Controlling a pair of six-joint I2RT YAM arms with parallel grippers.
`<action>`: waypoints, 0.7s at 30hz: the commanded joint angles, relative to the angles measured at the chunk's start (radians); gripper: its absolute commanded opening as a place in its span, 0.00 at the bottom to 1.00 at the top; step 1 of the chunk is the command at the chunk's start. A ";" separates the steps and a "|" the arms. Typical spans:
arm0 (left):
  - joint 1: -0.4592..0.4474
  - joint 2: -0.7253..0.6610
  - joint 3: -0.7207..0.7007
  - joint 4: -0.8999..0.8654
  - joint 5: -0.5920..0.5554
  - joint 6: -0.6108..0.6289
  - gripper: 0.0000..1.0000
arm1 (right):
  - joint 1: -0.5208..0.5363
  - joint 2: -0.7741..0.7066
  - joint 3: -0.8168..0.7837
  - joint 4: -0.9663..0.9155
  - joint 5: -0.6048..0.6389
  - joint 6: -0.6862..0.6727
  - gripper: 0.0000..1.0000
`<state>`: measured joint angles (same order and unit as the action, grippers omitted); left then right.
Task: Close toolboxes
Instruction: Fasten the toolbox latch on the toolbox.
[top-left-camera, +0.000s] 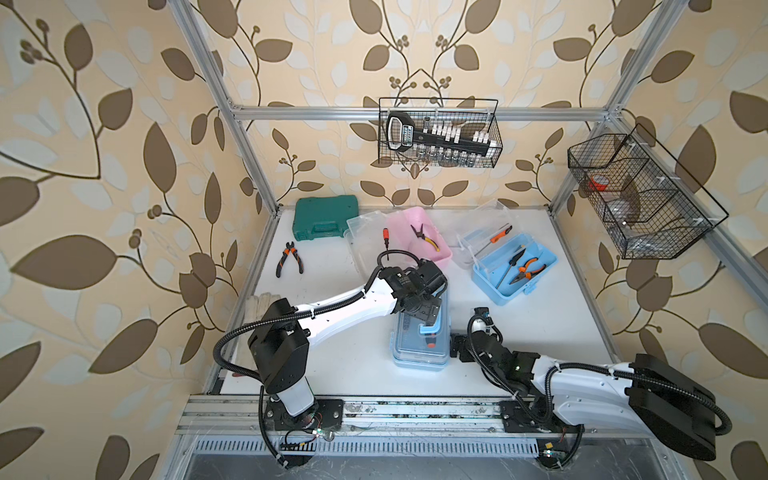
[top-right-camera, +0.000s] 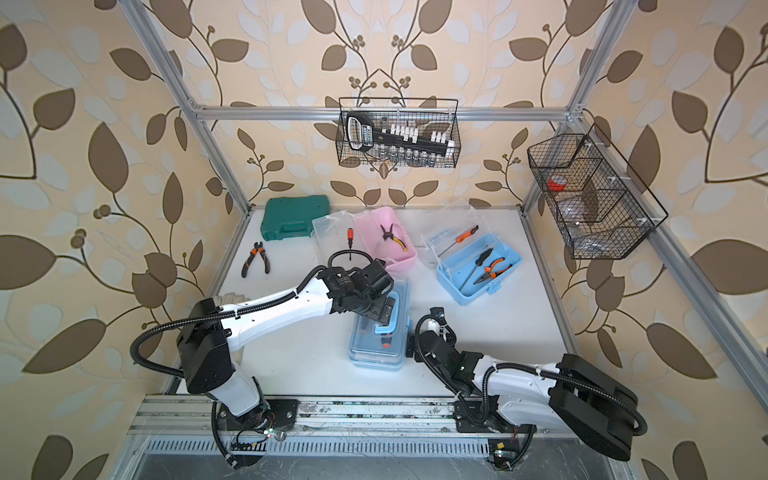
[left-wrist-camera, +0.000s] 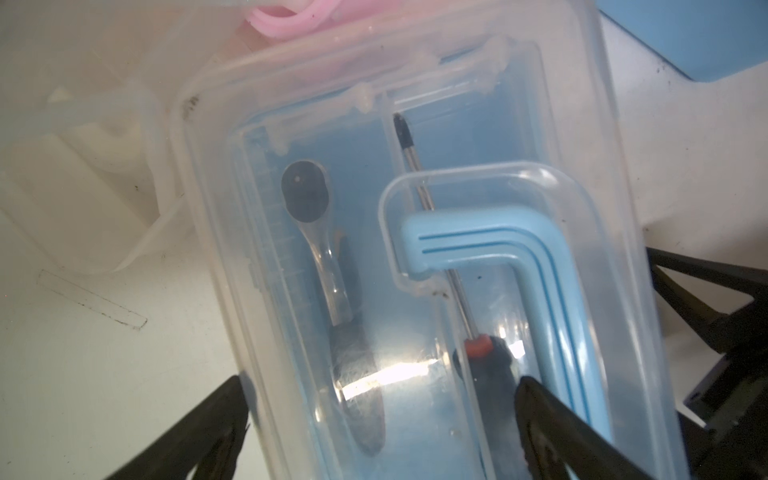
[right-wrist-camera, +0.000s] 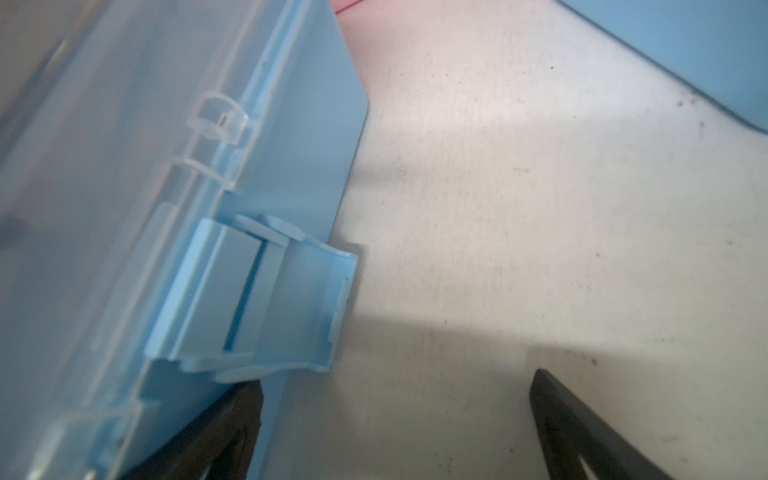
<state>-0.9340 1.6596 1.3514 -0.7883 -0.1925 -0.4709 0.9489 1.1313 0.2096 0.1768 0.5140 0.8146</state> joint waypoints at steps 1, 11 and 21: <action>0.007 0.012 -0.026 -0.041 0.013 0.019 0.99 | -0.004 -0.006 0.029 0.030 0.141 0.016 0.98; 0.008 0.031 -0.023 -0.040 0.019 0.012 0.99 | -0.012 -0.086 0.039 -0.038 0.136 -0.018 0.98; 0.008 0.020 -0.062 -0.036 0.014 0.000 0.99 | -0.254 -0.167 0.055 -0.145 -0.411 0.058 0.99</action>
<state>-0.9340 1.6592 1.3418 -0.7776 -0.1890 -0.4755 0.7246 0.9932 0.2592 0.0750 0.3061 0.8440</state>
